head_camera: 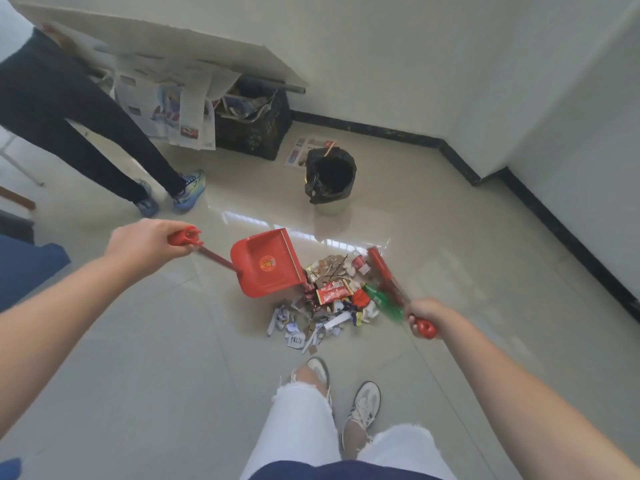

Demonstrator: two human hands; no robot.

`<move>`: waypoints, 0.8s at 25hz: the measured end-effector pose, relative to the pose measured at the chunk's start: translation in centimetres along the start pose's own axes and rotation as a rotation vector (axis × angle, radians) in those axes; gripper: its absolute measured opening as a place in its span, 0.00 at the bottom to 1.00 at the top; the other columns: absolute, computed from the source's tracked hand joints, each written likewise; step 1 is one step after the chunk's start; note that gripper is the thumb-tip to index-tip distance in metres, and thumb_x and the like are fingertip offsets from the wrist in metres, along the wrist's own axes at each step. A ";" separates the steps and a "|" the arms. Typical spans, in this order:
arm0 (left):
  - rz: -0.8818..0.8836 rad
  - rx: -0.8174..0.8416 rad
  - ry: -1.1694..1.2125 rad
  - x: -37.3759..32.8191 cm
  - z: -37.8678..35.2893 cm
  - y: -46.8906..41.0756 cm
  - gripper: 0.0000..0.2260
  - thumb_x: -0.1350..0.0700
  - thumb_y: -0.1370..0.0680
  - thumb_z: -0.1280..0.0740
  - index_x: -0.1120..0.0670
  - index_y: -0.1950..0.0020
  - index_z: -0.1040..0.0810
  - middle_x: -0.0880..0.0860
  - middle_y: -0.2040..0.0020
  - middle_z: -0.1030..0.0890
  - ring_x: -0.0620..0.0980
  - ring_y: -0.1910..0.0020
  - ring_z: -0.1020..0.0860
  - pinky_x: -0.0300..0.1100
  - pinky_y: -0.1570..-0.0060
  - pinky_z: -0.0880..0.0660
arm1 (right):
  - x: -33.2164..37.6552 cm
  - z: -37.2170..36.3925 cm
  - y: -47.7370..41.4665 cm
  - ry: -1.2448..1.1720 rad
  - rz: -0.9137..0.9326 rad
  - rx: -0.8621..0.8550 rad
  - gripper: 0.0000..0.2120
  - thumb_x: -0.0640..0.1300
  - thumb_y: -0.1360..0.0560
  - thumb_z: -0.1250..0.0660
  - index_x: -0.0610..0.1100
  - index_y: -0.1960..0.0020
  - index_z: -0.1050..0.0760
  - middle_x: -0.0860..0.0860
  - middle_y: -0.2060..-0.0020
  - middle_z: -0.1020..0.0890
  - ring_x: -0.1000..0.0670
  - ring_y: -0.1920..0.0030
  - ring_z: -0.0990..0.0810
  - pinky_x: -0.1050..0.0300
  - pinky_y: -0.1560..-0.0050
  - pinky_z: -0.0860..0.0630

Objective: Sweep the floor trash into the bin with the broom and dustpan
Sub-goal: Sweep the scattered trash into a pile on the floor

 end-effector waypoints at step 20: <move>-0.330 0.218 -0.116 23.5 -10.1 0.2 0.11 0.41 0.25 0.34 0.34 0.43 0.22 0.40 0.51 0.17 0.45 0.50 0.19 0.38 0.59 0.26 | -3.1 -22.0 5.0 -0.382 -0.164 -0.064 0.10 0.29 0.24 0.44 0.41 0.61 0.36 0.49 0.84 0.33 0.55 0.88 0.35 0.71 0.84 0.36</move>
Point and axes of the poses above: each hand's wrist, its own y-axis away from the middle knuckle, its own z-axis out of the back of the hand, x = y × z, the point moved 5 cm from there along -y, towards the middle knuckle
